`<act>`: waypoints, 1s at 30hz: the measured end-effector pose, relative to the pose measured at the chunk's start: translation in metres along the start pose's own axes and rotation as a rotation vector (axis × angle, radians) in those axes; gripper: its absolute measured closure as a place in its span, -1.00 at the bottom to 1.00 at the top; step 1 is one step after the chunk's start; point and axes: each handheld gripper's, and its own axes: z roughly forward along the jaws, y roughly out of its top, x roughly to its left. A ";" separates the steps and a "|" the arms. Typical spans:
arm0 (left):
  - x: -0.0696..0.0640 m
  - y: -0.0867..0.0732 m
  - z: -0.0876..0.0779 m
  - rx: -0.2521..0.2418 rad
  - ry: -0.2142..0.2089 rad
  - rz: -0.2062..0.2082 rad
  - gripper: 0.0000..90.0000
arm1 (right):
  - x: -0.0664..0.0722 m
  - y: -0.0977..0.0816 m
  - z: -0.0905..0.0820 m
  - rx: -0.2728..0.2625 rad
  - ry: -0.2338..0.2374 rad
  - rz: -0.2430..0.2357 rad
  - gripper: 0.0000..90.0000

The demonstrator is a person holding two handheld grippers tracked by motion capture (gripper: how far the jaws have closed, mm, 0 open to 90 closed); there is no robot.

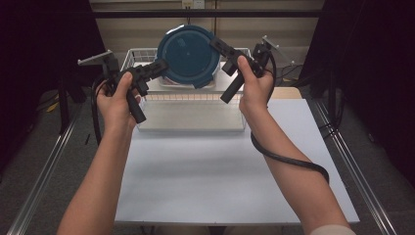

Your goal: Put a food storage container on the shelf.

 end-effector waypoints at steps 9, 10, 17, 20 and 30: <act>0.011 0.036 0.018 -0.009 0.068 -0.046 0.27 | -0.020 0.012 0.034 -0.004 -0.028 0.079 0.30; 0.011 0.036 0.018 -0.009 0.068 -0.046 0.27 | -0.020 0.012 0.034 -0.004 -0.028 0.079 0.30; 0.022 0.055 0.032 -0.013 0.119 -0.108 0.27 | -0.037 0.020 0.055 0.000 -0.082 0.157 0.30; 0.026 0.057 0.036 -0.011 0.121 -0.127 0.27 | -0.041 0.020 0.058 0.003 -0.100 0.182 0.30; 0.039 0.059 0.049 -0.089 0.134 -0.150 0.24 | -0.057 0.025 0.067 0.009 -0.156 0.245 0.23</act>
